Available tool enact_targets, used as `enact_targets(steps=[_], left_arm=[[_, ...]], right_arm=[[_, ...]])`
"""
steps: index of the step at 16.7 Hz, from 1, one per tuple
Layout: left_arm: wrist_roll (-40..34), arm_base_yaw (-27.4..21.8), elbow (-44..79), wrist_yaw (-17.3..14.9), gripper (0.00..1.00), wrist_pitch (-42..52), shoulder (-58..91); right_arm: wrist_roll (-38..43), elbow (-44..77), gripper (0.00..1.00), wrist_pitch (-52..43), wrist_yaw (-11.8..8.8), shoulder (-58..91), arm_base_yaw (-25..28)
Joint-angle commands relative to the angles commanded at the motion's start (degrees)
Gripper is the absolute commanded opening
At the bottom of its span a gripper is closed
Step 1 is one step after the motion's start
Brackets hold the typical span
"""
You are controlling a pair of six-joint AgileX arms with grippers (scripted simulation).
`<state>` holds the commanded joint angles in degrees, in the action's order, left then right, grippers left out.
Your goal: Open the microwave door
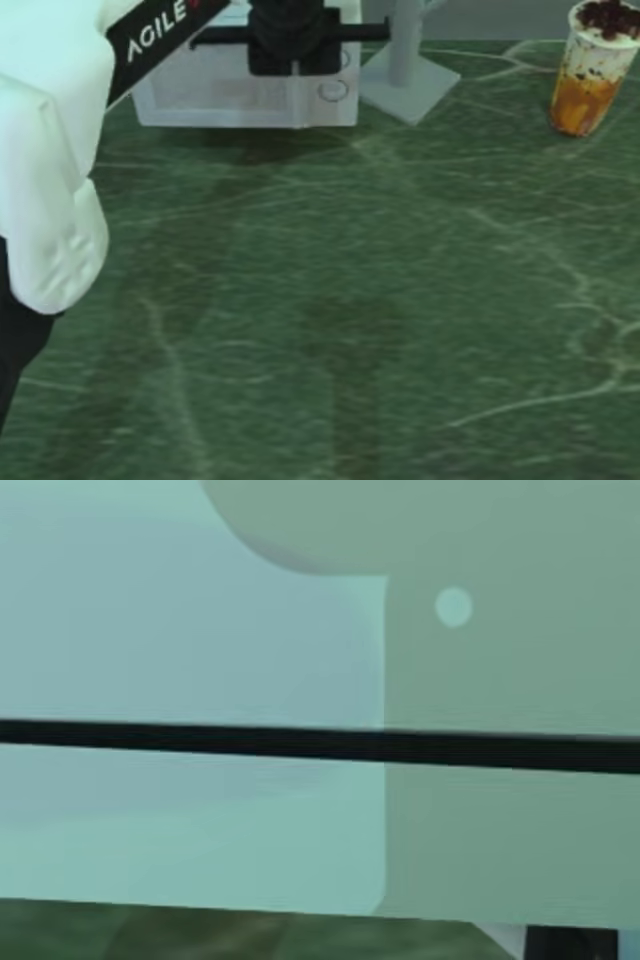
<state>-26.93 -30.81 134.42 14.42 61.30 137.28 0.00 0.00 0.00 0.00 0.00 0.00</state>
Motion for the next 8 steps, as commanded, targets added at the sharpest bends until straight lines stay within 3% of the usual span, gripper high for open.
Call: enact_targets(steps=[8], left_arm=[[-1.0, -0.3, -9.6, 0.8, 0.0, -4.8, -5.5]], right_arm=[[0.0, 0.0, 1.0, 0.0, 0.0, 0.0, 0.0]])
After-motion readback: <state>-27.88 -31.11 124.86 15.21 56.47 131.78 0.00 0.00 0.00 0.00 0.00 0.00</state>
